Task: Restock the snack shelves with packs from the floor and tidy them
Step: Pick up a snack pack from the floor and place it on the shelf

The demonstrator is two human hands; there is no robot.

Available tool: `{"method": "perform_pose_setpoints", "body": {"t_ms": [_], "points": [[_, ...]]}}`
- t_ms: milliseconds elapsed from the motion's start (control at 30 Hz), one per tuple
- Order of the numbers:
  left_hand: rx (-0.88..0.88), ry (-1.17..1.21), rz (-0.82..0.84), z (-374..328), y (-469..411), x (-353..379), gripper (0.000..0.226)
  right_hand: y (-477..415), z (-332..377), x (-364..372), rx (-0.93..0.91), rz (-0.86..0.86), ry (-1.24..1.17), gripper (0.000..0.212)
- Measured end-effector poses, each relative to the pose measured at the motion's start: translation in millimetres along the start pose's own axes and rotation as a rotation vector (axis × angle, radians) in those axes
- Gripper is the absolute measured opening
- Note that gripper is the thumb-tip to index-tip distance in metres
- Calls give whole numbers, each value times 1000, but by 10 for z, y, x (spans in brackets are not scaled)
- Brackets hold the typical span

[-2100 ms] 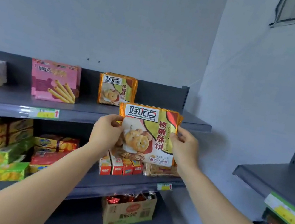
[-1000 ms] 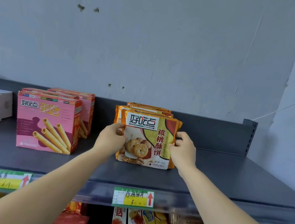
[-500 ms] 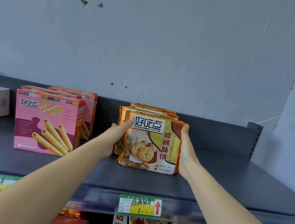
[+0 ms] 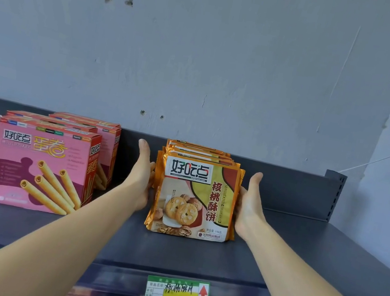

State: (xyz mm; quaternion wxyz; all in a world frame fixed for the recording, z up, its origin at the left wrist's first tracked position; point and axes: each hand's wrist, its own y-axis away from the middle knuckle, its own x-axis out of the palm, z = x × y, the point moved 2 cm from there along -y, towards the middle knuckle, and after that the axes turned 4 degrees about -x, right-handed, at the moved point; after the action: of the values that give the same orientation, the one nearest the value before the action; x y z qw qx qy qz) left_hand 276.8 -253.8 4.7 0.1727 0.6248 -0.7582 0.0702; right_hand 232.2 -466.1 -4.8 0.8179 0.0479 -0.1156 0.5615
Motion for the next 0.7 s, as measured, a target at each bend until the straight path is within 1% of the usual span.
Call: {"method": "perform_pose_setpoints", "body": {"t_ms": [67,133,200,300,400,467,567,700], "points": [[-23,23,1,4,-42,12,94,-74,16,25,36,-24,-24,94],[-44,35,27,11,-58,62,92,-133,29,59,68,-34,-29,94],[-55,33,39,21,-59,112,90,-152,36,110,81,-3,-16,92],[-22,22,28,33,-97,138,85,-159,5,156,67,46,2,88],[-14,18,19,36,-146,92,88,-177,-36,128,62,39,-19,88],[-20,17,18,24,-170,67,91,-223,-42,81,52,3,-19,88],[-17,46,-12,-19,-247,8,93,-308,7,24,34,-38,33,82],[-26,63,0,-57,-389,-39,92,-444,51,52,56,6,37,83]]}}
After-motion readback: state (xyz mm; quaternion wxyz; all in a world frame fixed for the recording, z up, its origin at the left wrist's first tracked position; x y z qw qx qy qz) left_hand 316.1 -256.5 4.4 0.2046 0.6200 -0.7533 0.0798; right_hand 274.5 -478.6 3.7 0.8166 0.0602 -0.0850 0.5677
